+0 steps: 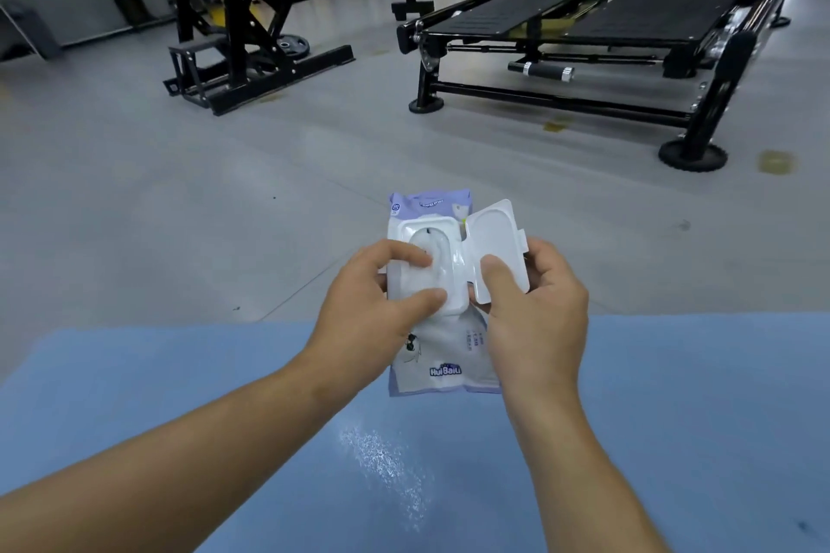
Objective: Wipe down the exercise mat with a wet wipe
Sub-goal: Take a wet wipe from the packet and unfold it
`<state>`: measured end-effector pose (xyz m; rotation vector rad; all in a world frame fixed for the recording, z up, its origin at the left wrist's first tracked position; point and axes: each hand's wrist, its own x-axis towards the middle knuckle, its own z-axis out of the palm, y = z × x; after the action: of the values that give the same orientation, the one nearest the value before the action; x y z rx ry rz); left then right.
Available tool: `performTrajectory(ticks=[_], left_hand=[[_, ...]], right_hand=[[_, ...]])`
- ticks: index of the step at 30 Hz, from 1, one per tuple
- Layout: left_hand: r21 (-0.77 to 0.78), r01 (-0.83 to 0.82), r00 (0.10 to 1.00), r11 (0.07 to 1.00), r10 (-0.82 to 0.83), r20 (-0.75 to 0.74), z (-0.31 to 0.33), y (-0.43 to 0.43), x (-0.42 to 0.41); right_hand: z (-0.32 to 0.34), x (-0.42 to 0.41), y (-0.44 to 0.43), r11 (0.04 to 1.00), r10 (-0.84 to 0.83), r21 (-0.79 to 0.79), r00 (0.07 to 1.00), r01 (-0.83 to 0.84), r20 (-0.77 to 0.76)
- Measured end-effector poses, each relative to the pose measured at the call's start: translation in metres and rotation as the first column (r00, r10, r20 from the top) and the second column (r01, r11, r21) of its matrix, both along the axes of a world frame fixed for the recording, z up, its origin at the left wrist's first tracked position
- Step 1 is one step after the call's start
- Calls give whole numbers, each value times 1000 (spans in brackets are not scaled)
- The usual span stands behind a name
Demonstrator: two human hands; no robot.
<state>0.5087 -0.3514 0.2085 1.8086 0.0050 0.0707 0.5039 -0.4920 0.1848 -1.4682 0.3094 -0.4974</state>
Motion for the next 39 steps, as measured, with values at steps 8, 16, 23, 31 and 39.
performTrajectory(ticks=[8,16,23,31,39], left_hand=[[177,-4,999,984,-5,53,-4,10,3],[298,-26,994,954,-7,111,-11,17,6],[285,-91,975,954,27,221,-8,17,5],[176,-137,966,975,92,241,1,8,3],[-86,-266,954,960,275,123,5,10,9]], right_hand=[[-5,-1,4,1000,-3,-18,1000,3,-4],[-8,1,12,998,-3,-58,1000,3,5],[-13,2,14,993,-2,-117,999,-1,-32],[-23,1,15,981,25,-190,997,-40,-78],[-29,5,8,979,-45,-202,995,25,-93]])
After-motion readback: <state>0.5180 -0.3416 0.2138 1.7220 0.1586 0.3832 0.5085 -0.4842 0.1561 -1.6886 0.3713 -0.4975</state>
